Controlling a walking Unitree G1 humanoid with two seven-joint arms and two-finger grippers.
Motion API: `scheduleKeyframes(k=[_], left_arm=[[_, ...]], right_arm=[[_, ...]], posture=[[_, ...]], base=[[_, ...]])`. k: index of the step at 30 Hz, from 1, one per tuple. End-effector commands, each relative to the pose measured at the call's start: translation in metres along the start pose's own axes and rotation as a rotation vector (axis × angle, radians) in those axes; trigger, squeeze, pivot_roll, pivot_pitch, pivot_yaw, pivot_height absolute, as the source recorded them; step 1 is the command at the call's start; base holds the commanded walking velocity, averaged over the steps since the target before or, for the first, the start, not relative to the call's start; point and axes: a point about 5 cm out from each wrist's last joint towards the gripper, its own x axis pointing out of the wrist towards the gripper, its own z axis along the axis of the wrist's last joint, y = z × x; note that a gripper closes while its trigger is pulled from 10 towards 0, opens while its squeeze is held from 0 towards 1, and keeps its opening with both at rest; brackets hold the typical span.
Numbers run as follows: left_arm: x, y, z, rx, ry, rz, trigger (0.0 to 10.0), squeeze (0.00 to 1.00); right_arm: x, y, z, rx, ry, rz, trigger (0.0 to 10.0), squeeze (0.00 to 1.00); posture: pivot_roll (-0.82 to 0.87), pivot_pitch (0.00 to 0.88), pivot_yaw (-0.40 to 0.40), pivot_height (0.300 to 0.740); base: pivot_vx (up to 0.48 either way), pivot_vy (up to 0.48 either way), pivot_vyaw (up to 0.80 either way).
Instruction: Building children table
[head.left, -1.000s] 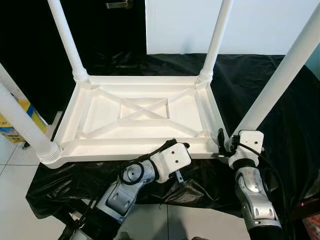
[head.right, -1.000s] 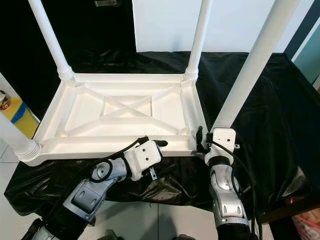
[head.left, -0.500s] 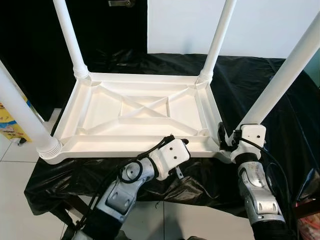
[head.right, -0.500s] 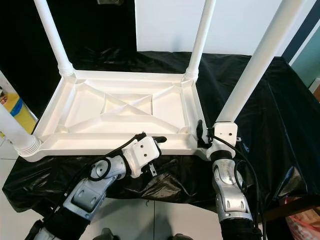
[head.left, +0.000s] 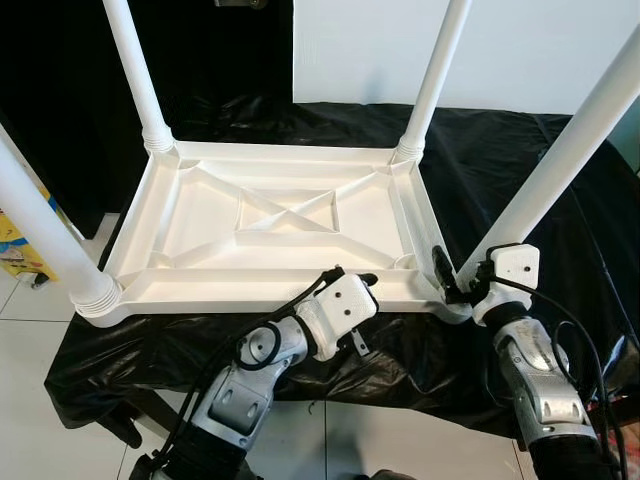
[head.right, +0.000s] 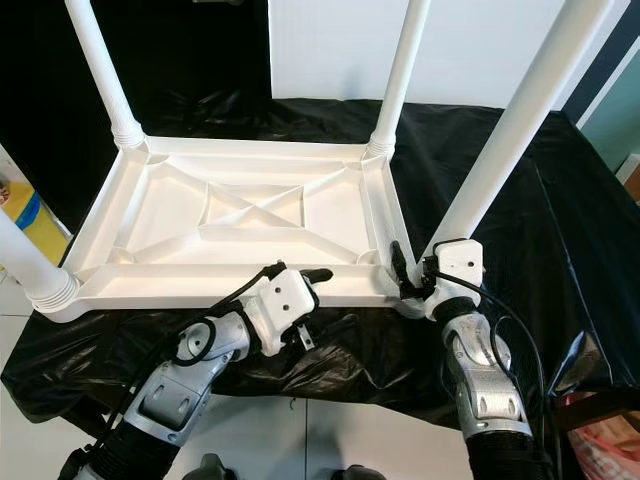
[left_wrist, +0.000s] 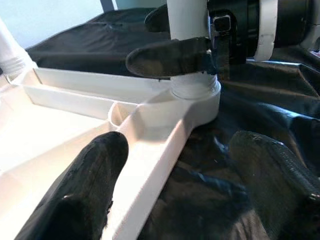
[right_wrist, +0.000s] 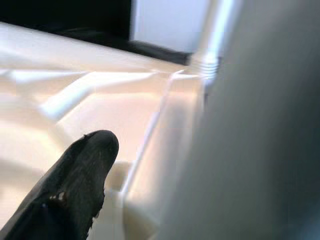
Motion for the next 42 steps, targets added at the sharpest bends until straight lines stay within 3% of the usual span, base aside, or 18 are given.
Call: scheduleKeyframes(k=[1,13,14,15,16,23,24,25,31,35,39,40,42], left_arm=[[-0.002,0.0,0.003,-0.016,-0.008,0.043,10.0,0.0],[0.002,-0.001,0.005,-0.03,-0.014,0.014,10.0,0.0],[0.002,-0.001,0.006,-0.028,-0.016,0.004,10.0,0.0],[0.001,-0.001,0.006,-0.025,-0.016,-0.003,10.0,0.0],[0.0,0.0,0.005,-0.023,-0.007,-0.005,10.0,0.0],[0.0,-0.001,0.005,-0.032,-0.003,-0.007,10.0,0.0],[-0.001,-0.002,0.005,-0.032,-0.005,-0.01,10.0,0.0],[-0.001,-0.003,0.004,-0.033,-0.003,-0.013,10.0,0.0],[-0.001,-0.006,0.003,-0.04,0.0,-0.028,10.0,0.0],[0.001,-0.008,0.002,-0.047,-0.002,-0.038,10.0,0.0],[0.004,-0.012,0.005,-0.057,-0.013,-0.055,10.0,0.0],[0.006,-0.014,0.004,-0.059,-0.015,-0.064,10.0,0.0],[0.006,-0.014,0.004,-0.06,-0.015,-0.066,10.0,0.0]], right_arm=[[0.002,0.0,-0.002,-0.007,0.017,0.095,10.0,0.0],[0.003,-0.003,-0.014,-0.001,0.093,0.258,10.0,0.0],[0.002,-0.003,-0.016,0.008,0.099,0.264,2.7,0.0],[0.001,-0.002,-0.017,0.016,0.106,0.269,0.7,0.0],[-0.001,-0.001,-0.02,0.026,0.114,0.283,0.0,0.0],[-0.008,-0.002,-0.027,0.054,0.14,0.281,0.0,0.0],[-0.009,-0.002,-0.028,0.067,0.145,0.271,0.7,0.0],[-0.01,-0.002,-0.029,0.089,0.149,0.249,10.0,0.0],[-0.012,0.005,-0.032,0.145,0.146,0.162,10.0,0.0],[-0.013,0.01,-0.034,0.135,0.163,0.094,10.0,0.0],[-0.014,0.018,-0.034,0.154,0.168,-0.045,10.0,0.0],[-0.015,0.026,-0.036,0.159,0.198,-0.16,10.0,0.0],[-0.015,0.029,-0.037,0.163,0.214,-0.202,10.0,0.0]], posture=[[0.07,0.071,-0.079,0.74],[0.06,0.058,-0.053,0.74],[0.06,0.061,-0.056,0.74],[0.06,0.062,-0.053,0.74],[0.05,0.063,-0.049,0.74],[0.05,0.063,-0.041,0.74],[0.05,0.064,-0.037,0.74],[0.05,0.067,-0.033,0.74],[0.02,0.072,-0.022,0.74],[0.02,0.075,-0.016,0.74],[0.0,0.076,-0.007,0.74],[-0.01,0.075,-0.004,0.74],[-0.01,0.075,-0.004,0.74]], base=[[0.0,0.0,0.0],[0.0,0.0,0.0],[0.0,0.0,0.0],[0.0,0.0,0.0],[0.0,0.0,0.0],[0.0,0.0,0.0],[0.0,0.0,0.0],[0.0,0.0,0.0],[0.0,0.0,0.0],[0.0,0.0,0.0],[0.0,0.0,0.0],[0.0,0.0,0.0],[0.0,0.0,0.0]])
